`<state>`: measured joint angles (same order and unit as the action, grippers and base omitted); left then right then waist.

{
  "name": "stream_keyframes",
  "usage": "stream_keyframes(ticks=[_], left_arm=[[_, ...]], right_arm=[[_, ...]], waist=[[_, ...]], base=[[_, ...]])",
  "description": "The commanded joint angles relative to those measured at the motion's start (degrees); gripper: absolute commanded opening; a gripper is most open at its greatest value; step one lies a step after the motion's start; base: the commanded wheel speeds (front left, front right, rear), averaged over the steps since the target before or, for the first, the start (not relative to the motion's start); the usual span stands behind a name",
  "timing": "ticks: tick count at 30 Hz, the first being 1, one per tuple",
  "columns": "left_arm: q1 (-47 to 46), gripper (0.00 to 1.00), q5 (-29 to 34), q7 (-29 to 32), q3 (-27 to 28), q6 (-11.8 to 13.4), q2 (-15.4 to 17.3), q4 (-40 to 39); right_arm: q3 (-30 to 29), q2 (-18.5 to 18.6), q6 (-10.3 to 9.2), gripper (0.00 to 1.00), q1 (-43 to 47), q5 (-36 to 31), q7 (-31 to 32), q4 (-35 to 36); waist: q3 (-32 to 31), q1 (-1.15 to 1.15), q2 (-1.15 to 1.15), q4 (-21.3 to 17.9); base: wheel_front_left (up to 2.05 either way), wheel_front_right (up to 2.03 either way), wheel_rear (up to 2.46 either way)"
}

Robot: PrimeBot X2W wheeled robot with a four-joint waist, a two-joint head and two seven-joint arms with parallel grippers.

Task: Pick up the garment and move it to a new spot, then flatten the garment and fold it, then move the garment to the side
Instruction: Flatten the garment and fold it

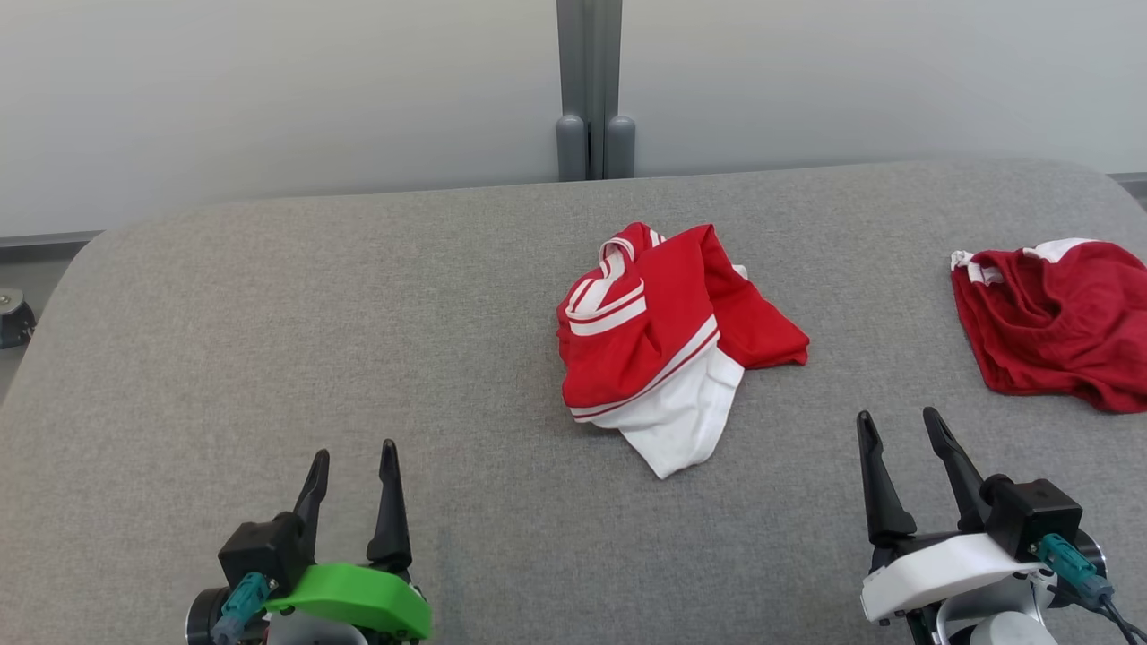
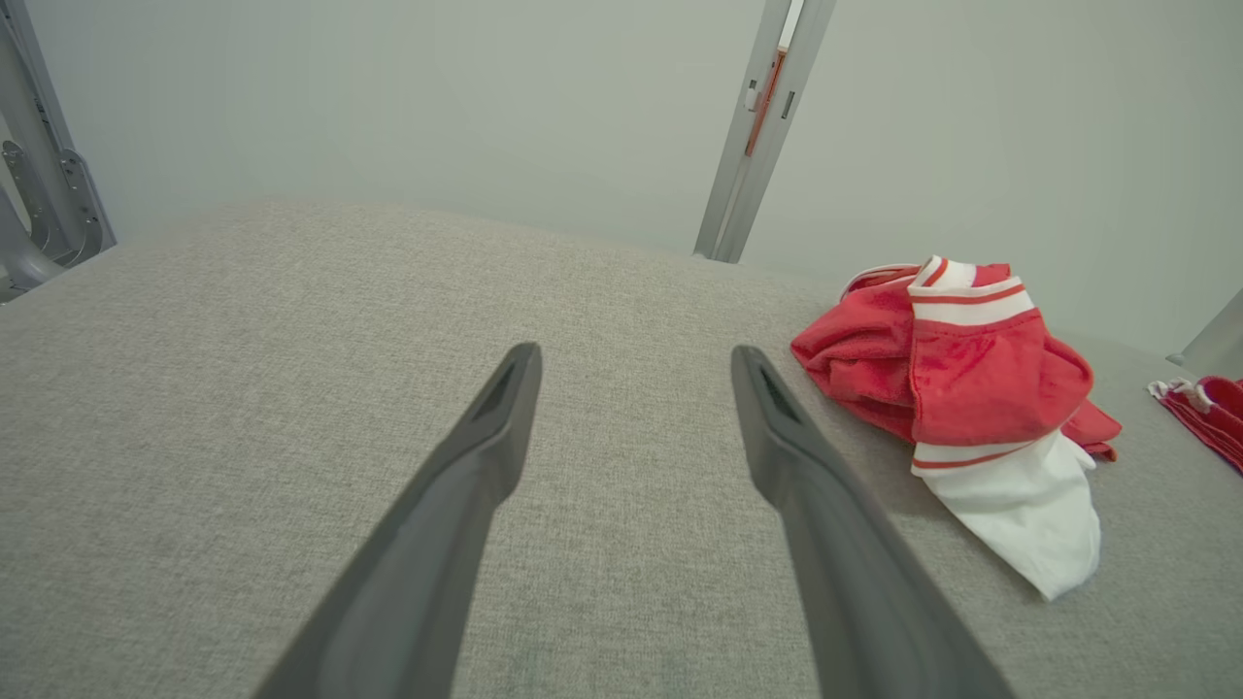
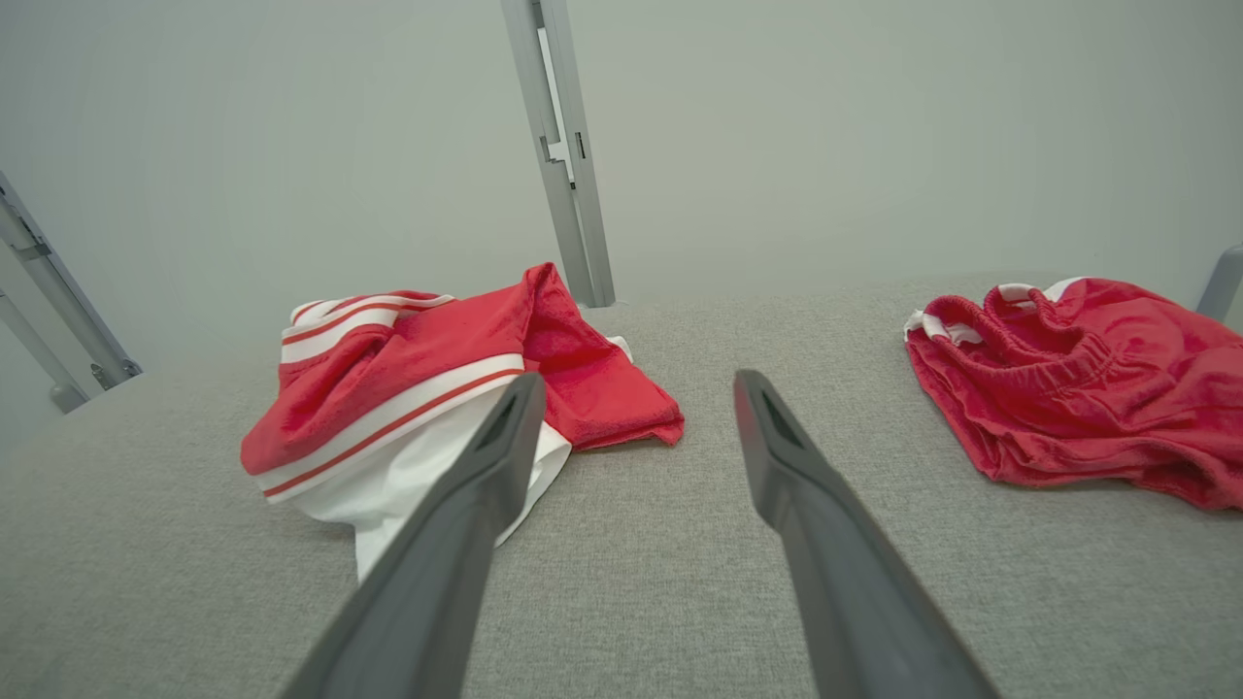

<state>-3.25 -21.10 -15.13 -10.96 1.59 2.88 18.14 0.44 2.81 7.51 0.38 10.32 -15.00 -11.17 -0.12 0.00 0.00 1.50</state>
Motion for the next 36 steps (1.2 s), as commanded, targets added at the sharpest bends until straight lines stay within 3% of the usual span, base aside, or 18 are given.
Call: stream_keyframes(ticks=[1, 6, 13, 21, 28, 36], left_arm=[[-0.1, 1.0, -0.1, 0.0, -0.1, 0.1, 0.0, 0.0], [-1.6, 1.0, -0.2, 0.0, -2.1, -0.6, 0.0, -0.2], [-7.1, 1.0, -1.5, 0.0, -9.3, -2.4, 0.1, 2.1], [-16.3, 1.0, -5.5, 2.5, -18.7, -3.6, 0.1, 12.9], [-21.2, 1.0, -9.4, 1.1, -21.2, -2.6, 0.2, 19.3], [-21.9, 1.0, -10.8, -0.1, -22.9, -2.6, 0.2, 18.9]], right_arm=[[-0.1, 0.1, -0.04, 1.0, -0.6, -0.4, -0.2, 0.1], [0.2, 0.1, -0.04, 1.0, -1.0, -0.6, -0.2, 0.3], [0.7, 0.1, -0.04, 1.0, -2.8, -1.2, -0.2, 0.9], [2.4, 0.1, -0.04, 1.0, -5.3, -0.5, -0.2, 0.9], [2.2, 0.1, -0.04, 1.0, -6.0, -0.5, -0.2, 0.9], [2.2, 0.1, -0.04, 1.0, -5.5, 0.0, -0.2, 0.8]], waist=[[0.1, 0.0, 0.0, -0.1], [1.2, 0.0, 0.0, -0.8], [4.7, 0.0, 0.0, -3.0], [10.1, 0.0, 0.0, -7.7], [11.8, 0.0, 0.0, -10.2], [11.1, 0.0, 0.0, -9.8]], base=[[0.0, 0.0, 0.0], [0.0, 0.0, 0.0], [0.0, 0.0, 0.0], [0.0, 0.0, 0.0], [0.0, 0.0, 0.0], [0.0, 0.0, 0.0]])
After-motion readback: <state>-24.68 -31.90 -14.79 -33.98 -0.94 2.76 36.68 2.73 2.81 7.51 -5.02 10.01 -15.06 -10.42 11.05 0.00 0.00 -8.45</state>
